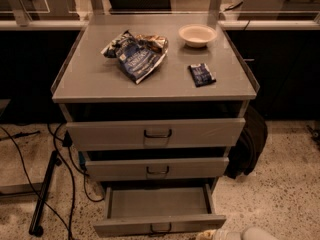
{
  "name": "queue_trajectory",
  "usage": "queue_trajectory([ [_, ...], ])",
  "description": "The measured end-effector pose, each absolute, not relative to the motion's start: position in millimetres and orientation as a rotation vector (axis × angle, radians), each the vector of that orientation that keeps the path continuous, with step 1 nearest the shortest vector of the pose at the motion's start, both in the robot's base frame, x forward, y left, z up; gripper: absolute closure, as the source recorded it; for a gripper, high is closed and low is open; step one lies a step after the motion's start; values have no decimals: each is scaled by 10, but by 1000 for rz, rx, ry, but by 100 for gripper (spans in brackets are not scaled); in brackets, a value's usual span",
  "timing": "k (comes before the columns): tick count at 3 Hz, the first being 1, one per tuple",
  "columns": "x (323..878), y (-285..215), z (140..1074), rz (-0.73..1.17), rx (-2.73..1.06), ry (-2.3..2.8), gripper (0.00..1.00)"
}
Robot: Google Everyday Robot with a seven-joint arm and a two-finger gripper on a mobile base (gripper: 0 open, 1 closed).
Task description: Close bottom drawer
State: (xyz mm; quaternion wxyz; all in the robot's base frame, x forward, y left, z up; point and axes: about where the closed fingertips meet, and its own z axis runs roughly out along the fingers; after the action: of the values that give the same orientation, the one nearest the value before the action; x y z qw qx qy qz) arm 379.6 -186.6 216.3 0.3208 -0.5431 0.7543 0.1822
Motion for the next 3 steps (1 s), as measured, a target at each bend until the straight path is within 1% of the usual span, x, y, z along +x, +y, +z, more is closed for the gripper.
queue_trajectory([
  [3,4149,-1970,1837,415,-1485,1861,100],
])
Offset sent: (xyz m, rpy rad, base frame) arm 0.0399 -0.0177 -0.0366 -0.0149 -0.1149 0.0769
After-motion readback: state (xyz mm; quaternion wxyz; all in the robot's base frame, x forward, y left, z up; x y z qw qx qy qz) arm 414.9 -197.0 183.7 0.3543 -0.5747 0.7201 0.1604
